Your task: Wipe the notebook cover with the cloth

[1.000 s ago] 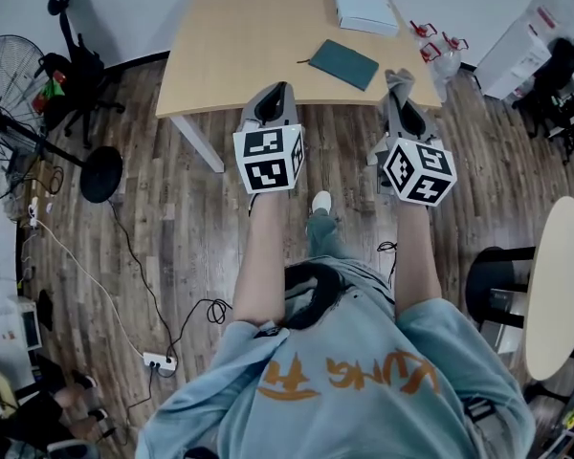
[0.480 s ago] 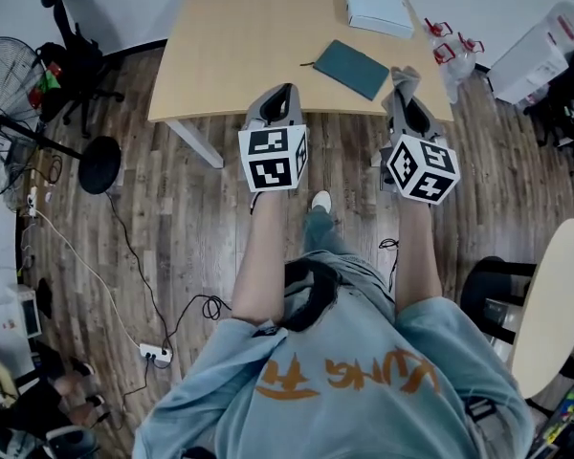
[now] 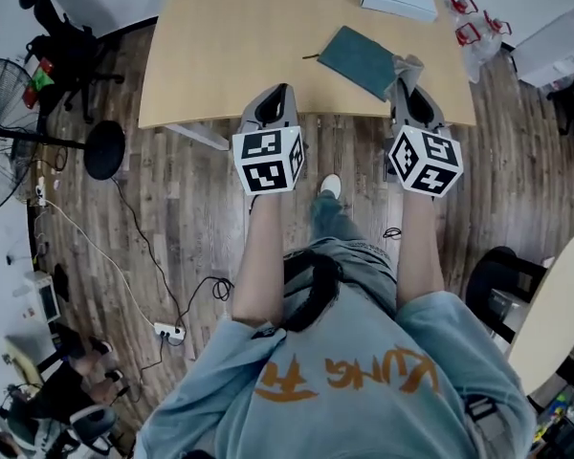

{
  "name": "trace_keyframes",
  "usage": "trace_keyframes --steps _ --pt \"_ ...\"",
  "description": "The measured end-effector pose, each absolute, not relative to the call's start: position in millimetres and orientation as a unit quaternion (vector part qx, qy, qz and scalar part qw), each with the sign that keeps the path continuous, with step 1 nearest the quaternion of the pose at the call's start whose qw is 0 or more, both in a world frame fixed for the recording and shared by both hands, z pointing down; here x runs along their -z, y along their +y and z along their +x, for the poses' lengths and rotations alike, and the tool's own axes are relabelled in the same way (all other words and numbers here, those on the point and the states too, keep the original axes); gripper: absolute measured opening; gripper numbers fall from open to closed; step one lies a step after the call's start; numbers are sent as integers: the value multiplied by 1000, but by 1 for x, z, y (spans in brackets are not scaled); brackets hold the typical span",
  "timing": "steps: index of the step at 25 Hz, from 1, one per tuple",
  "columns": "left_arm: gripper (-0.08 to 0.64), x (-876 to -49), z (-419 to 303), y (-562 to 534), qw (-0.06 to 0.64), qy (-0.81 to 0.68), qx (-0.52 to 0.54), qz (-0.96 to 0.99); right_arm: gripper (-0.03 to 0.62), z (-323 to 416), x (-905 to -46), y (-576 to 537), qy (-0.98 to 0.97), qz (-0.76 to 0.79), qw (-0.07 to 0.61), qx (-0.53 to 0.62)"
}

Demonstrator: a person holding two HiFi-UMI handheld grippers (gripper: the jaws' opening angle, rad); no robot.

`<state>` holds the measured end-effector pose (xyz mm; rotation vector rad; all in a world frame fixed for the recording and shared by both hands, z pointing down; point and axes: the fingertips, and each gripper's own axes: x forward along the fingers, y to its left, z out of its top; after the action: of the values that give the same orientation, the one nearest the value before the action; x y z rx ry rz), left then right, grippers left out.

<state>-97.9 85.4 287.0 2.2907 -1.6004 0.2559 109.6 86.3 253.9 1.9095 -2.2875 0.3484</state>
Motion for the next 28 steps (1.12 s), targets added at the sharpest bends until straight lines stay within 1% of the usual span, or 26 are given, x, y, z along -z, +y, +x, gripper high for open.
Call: trace_keyframes --steps 5,11,19,28 --pt "17 -310 -83 44 180 -563 -110 799 28 129 -273 37 -756 637 71 -131" --pt "17 -303 -56 -15 166 -550 -120 810 28 150 -276 -21 -757 636 60 -142" --pt "17 -310 -28 -62 174 -545 -116 812 28 194 -278 -71 -747 646 48 -146" --pt "17 -336 -49 -66 209 -564 -117 791 28 155 -313 -87 -773 605 87 -169"
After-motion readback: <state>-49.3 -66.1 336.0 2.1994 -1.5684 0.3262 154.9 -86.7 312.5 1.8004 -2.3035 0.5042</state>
